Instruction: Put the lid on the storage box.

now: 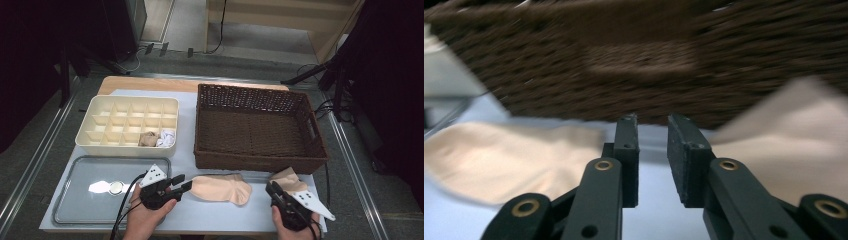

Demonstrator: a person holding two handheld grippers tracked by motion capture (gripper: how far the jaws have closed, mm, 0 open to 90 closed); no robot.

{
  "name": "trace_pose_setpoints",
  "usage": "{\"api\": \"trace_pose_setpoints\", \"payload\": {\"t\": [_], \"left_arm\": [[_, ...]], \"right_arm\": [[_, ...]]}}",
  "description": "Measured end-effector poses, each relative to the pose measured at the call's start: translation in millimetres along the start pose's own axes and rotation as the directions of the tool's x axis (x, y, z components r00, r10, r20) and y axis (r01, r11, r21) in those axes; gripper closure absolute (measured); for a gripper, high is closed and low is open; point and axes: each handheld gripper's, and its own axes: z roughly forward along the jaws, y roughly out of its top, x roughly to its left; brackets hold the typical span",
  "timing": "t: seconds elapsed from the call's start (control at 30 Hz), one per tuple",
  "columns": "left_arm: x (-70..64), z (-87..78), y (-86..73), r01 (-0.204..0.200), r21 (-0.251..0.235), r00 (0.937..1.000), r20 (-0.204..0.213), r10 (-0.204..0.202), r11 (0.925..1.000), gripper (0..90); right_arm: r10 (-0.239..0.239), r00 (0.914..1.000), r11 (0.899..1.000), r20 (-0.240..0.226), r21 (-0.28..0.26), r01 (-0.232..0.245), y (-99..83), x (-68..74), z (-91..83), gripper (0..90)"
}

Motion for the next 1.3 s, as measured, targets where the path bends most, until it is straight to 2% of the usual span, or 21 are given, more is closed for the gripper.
{"api": "trace_pose_setpoints", "payload": {"t": [0.13,0.2,0.23,0.33,0.43,0.6,0.7,0.77,0.83,0.9,0.97,1.17,1.23,1.3], "left_arm": [[0.4,-4.3,-1.7,-0.008,-0.010,1.0000,0.000,0.008,0.9999,60.2],[0.9,-5.5,-2.9,-0.012,-0.007,0.9999,-0.004,0.012,0.9999,60.0],[1.3,-5.5,-3.7,-0.010,-0.007,0.9999,-0.003,0.010,0.9999,59.8],[2.2,-5.3,-5.8,-0.012,0.001,0.9999,-0.003,0.012,0.9999,59.6],[2.6,-5.4,-6.5,-0.013,0.005,0.9999,-0.002,0.013,0.9999,59.3],[4.8,-7.7,-5.9,-0.013,0.000,0.9999,-0.004,0.013,0.9999,59.1],[5.5,-8.1,-6.2,-0.008,-0.002,1.0000,-0.005,0.008,1.0000,59.1],[5.8,-7.9,-6.1,-0.014,-0.002,0.9999,-0.004,0.014,0.9999,59.1],[5.1,-7.5,-6.3,-0.010,0.000,0.9999,0.002,0.010,1.0000,59.2],[4.4,-6.9,-6.6,-0.009,0.002,1.0000,0.004,0.009,1.0000,59.2],[4.0,-6.6,-6.8,-0.012,0.000,0.9999,0.003,0.012,0.9999,59.3],[4.0,-7.9,-6.6,-0.010,-0.004,0.9999,0.009,0.010,0.9999,59.6],[4.5,-8.2,-6.6,-0.012,-0.004,0.9999,0.008,0.012,0.9999,59.6],[5.2,-8.3,-6.6,-0.009,-0.005,0.9999,0.007,0.009,0.9999,59.6]], "right_arm": [[-0.001,0.9955,1.000,0.094,-0.023,0.004,-1.6,-21.1,-6.9,63.1],[0.015,0.9921,1.000,0.125,-0.027,-0.012,-5.0,-29.1,-3.8,57.2],[0.025,0.9920,1.000,0.124,-0.014,-0.024,-7.0,-32.2,-0.7,54.4],[-0.003,0.9842,1.000,0.177,0.018,0.000,-13.1,-36.2,10.1,48.2],[-0.007,0.9765,1.000,0.215,0.011,0.004,-14.2,-37.6,18.3,40.1],[-0.042,0.9659,0.997,0.256,0.074,0.024,-19.3,-41.6,30.6,39.4],[-0.059,0.9610,0.996,0.270,0.074,0.040,-20.8,-40.2,33.1,43.1],[-0.057,0.9608,0.997,0.271,0.065,0.040,-21.5,-41.1,33.3,49.7],[-0.048,0.9630,0.998,0.265,0.057,0.034,-21.5,-42.2,33.0,59.7],[-0.048,0.9676,0.998,0.248,0.053,0.035,-21.4,-43.7,32.0,74.0],[-0.028,0.9745,0.998,0.223,0.053,0.017,-20.8,-45.1,30.1,84.0],[0.000,0.9858,0.999,0.168,0.050,-0.009,-18.9,-46.6,23.3,87.3],[0.019,0.9888,0.999,0.148,0.042,-0.025,-18.1,-42.3,20.6,87.3],[0.007,0.9921,0.999,0.125,0.041,-0.013,-17.9,-36.2,19.0,87.2]]}}
